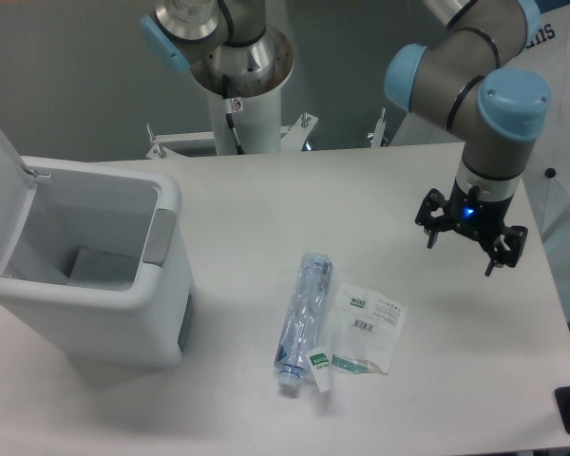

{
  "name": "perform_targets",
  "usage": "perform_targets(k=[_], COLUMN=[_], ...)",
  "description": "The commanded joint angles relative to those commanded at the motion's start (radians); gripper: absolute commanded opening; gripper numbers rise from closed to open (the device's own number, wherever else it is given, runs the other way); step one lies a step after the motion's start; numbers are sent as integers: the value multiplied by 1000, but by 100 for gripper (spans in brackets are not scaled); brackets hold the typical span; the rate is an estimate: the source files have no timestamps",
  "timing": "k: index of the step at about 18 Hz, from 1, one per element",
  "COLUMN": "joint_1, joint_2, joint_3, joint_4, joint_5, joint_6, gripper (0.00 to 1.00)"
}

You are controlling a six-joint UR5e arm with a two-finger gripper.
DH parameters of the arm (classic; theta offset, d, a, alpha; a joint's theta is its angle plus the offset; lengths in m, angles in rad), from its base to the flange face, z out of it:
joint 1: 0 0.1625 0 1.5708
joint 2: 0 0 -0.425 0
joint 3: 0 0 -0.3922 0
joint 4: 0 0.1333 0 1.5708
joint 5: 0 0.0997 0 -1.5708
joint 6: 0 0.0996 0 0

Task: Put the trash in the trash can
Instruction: 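Move the gripper down over the white packet and green tube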

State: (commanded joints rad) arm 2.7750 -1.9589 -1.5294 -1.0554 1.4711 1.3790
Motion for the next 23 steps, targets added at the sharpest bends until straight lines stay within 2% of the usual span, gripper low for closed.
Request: perform_targets(k=[5,10,15,18,21,23], joint_1=[-29,-49,-101,-138,-187,-215], joint_2=[5,3,-6,-26,-84,-130], joint_3=[-5,8,14,32,112,153], joint_4=[-2,-2,-2,0,0,0], joint_5=[0,0,-5,-6,-6,0], joint_6=[-17,-152,-313,-470,-717,-828], gripper=[100,100,100,100,100,100])
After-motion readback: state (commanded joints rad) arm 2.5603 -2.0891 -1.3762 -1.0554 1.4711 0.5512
